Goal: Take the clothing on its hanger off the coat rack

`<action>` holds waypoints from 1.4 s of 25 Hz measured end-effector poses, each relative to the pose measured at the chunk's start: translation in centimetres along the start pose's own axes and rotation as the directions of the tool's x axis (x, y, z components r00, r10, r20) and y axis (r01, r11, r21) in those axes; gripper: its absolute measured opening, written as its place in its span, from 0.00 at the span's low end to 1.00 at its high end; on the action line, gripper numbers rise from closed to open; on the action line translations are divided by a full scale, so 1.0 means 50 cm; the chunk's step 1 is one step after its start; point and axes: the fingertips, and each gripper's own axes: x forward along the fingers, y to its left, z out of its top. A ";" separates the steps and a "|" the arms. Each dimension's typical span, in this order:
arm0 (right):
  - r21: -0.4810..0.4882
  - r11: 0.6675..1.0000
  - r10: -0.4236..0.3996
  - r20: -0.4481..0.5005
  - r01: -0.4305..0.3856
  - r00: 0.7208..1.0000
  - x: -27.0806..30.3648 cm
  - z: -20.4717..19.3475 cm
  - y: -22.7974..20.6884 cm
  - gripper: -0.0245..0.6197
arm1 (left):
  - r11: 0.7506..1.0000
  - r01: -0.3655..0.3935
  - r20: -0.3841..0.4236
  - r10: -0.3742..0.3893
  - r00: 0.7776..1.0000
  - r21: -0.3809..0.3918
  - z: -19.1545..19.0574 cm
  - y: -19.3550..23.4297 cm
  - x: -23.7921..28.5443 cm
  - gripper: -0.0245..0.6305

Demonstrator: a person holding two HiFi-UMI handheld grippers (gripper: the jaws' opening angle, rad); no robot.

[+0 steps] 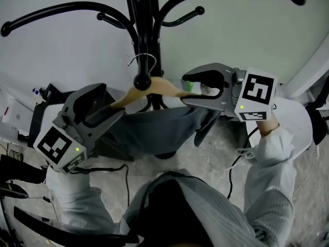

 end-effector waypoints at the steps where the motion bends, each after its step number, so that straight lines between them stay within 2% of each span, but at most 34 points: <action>1: 0.012 0.999 0.041 -0.008 -0.041 0.999 0.010 -0.001 0.001 0.31 | 0.999 0.051 -0.016 -0.051 0.999 -0.018 -0.008 -0.003 0.007 0.45; 4: 0.052 0.989 0.143 -0.038 -0.141 0.989 0.034 -0.009 0.002 0.31 | 0.976 0.213 -0.062 -0.216 0.974 -0.054 -0.032 -0.023 0.025 0.45; 6: 0.071 0.979 0.197 -0.083 -0.191 0.977 0.049 -0.026 0.004 0.31 | 0.957 0.278 -0.079 -0.284 0.955 -0.078 -0.042 -0.028 0.037 0.45; 9: 0.065 0.974 0.223 -0.152 -0.215 0.963 0.068 -0.055 0.007 0.31 | 0.933 0.343 -0.105 -0.354 0.929 -0.109 -0.058 -0.032 0.053 0.45; 12: 0.069 0.967 0.256 -0.179 -0.247 0.950 0.077 -0.072 0.019 0.30 | 0.918 0.387 -0.112 -0.395 0.912 -0.082 -0.067 -0.038 0.062 0.42; 13: 0.074 0.965 0.263 -0.184 -0.253 0.947 0.078 -0.076 0.021 0.30 | 0.916 0.395 -0.105 -0.401 0.910 -0.072 -0.067 -0.036 0.065 0.36; 14: 0.079 0.964 0.265 -0.187 -0.255 0.946 0.079 -0.080 0.022 0.30 | 0.912 0.406 -0.099 -0.411 0.906 -0.068 -0.068 -0.035 0.067 0.25; 15: 0.084 0.964 0.265 -0.188 -0.253 0.946 0.079 -0.084 0.022 0.30 | 0.904 0.422 -0.096 -0.427 0.899 -0.068 -0.069 -0.037 0.068 0.20; 18: 0.093 0.966 0.254 -0.173 -0.241 0.952 0.080 -0.090 0.017 0.20 | 0.867 0.490 -0.097 -0.498 0.862 -0.096 -0.075 -0.045 0.067 0.14; 19: 0.094 0.967 0.251 -0.169 -0.238 0.953 0.080 -0.090 0.015 0.13 | 0.853 0.511 -0.097 -0.521 0.848 -0.111 -0.077 -0.047 0.068 0.13; 23: 0.084 0.967 0.251 -0.169 -0.239 0.953 0.078 -0.091 0.012 0.11 | 0.803 0.571 -0.073 -0.588 0.806 -0.169 -0.080 -0.056 0.071 0.13; 25: 0.084 0.968 0.246 -0.173 -0.235 0.954 0.077 -0.092 0.013 0.11 | 0.794 0.576 -0.060 -0.596 0.801 -0.196 -0.082 -0.058 0.073 0.12; 29: 0.080 0.974 0.224 -0.180 -0.213 0.958 0.075 -0.091 0.016 0.10 | 0.805 0.558 -0.068 -0.580 0.812 -0.199 -0.082 -0.061 0.072 0.12; 35: 0.063 0.978 0.209 -0.187 -0.201 0.960 0.068 -0.085 0.027 0.10 | 0.806 0.559 -0.068 -0.580 0.812 -0.196 -0.074 -0.072 0.063 0.12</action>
